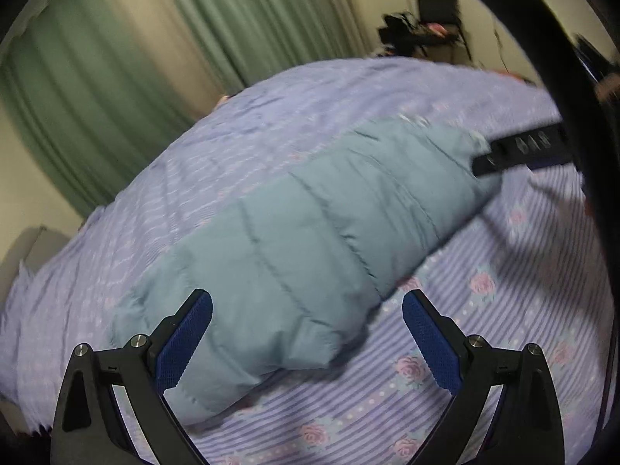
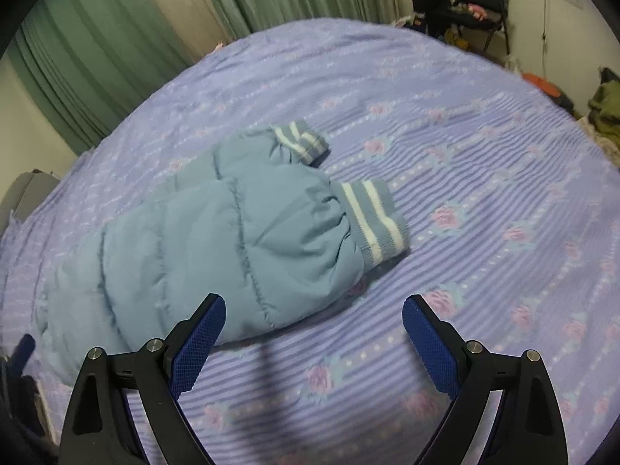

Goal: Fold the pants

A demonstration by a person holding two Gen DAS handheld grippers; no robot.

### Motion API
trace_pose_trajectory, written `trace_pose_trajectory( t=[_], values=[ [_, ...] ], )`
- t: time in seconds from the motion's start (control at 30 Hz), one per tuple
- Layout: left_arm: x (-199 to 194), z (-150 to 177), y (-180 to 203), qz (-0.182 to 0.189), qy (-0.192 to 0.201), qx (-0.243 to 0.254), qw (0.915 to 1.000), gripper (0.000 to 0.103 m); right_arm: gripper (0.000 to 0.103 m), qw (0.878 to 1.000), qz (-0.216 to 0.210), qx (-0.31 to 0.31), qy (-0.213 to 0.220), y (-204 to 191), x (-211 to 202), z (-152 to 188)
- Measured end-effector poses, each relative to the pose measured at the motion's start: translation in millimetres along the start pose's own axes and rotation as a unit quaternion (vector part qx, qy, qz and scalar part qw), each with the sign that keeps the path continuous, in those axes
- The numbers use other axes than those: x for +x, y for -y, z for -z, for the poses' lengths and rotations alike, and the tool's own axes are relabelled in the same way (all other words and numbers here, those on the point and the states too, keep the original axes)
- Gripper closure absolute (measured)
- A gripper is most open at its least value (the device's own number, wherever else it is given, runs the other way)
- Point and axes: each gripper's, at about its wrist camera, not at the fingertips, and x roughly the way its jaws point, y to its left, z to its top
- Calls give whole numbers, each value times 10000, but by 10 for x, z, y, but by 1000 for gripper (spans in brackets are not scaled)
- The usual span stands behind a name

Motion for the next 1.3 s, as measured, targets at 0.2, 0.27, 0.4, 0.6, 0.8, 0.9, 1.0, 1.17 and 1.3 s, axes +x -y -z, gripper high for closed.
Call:
trace_pose_trajectory(
  t=[0.2, 0.27, 0.4, 0.6, 0.8, 0.9, 1.0, 1.17, 1.3],
  values=[
    [-110, 30, 102, 22, -121, -206, 9997, 3, 11, 9972, -259, 604, -369, 224, 405, -58],
    [-64, 23, 58, 22, -218, -416, 9989, 3, 43, 9979, -219, 537, -298, 189, 413, -118],
    [-4, -8, -161, 1, -369, -973, 9946, 3, 81, 9997, -161, 136, -87, 33, 217, -274],
    [0, 23, -677, -513, -383, -1774, 9821, 3, 83, 9898, -538, -785, 1059, -486, -503, -752],
    [13, 115, -1133, -928, -451, -2371, 9660, 3, 83, 9729, -315, -1811, 1399, -1124, -308, -1325],
    [45, 118, -1251, -1073, -485, -2444, 9625, 3, 83, 9768, 87, -1928, 929, -1209, 124, -1351],
    [83, 147, -1329, -1160, -532, -2439, 9614, 3, 62, 9783, 432, -1920, 645, -1146, 355, -1222],
    [-18, 265, -1462, -1188, -561, -2529, 9585, 3, 21, 9665, 1154, -1962, 1188, -1029, 85, -973],
    [-267, 551, -1623, -1091, -553, -2857, 9505, 3, 19, 9711, 249, -1899, 1421, -1082, -520, -544]
  ],
)
